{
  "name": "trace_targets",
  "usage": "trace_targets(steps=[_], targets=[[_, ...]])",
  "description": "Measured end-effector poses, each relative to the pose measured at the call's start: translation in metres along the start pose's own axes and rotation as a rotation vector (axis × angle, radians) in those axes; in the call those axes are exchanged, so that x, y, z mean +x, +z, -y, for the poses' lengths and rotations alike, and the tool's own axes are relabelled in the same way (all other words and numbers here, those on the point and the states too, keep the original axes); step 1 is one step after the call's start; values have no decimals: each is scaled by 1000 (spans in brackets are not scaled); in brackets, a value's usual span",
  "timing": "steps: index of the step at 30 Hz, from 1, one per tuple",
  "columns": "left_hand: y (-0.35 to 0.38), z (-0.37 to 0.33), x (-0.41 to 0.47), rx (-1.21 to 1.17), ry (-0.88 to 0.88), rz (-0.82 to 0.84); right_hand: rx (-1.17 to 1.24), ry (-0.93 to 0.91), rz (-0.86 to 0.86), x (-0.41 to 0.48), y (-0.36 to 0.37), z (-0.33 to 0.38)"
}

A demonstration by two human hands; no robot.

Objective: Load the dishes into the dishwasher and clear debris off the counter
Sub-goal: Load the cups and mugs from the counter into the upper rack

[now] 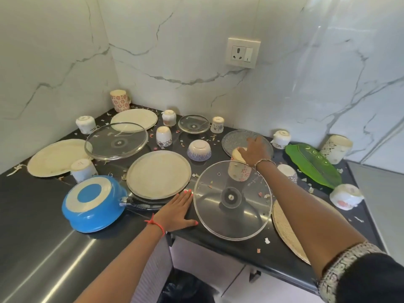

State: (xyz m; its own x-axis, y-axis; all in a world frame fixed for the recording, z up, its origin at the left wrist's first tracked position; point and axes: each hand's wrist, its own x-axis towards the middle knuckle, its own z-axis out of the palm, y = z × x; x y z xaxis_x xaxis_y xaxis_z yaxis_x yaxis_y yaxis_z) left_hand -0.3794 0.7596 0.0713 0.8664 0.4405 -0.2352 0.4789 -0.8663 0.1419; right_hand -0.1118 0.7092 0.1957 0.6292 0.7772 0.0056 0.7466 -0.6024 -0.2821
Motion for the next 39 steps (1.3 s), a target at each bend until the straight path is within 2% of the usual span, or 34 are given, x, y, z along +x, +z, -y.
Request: trace_targets(steps=[4,12,20,33,39], targets=[[6,3,3,13,14,-26,27,64,153,30,13,3],[8,3,7,33,19,0,-33,199,239,59,39,9],[9,3,6,58,17,9,48,224,217,67,34,7],[2,1,1,47,-6,44,122,75,11,48,-34,10],[-5,-11,-7,67,-82,41,192,35,-23,20,-66,3]])
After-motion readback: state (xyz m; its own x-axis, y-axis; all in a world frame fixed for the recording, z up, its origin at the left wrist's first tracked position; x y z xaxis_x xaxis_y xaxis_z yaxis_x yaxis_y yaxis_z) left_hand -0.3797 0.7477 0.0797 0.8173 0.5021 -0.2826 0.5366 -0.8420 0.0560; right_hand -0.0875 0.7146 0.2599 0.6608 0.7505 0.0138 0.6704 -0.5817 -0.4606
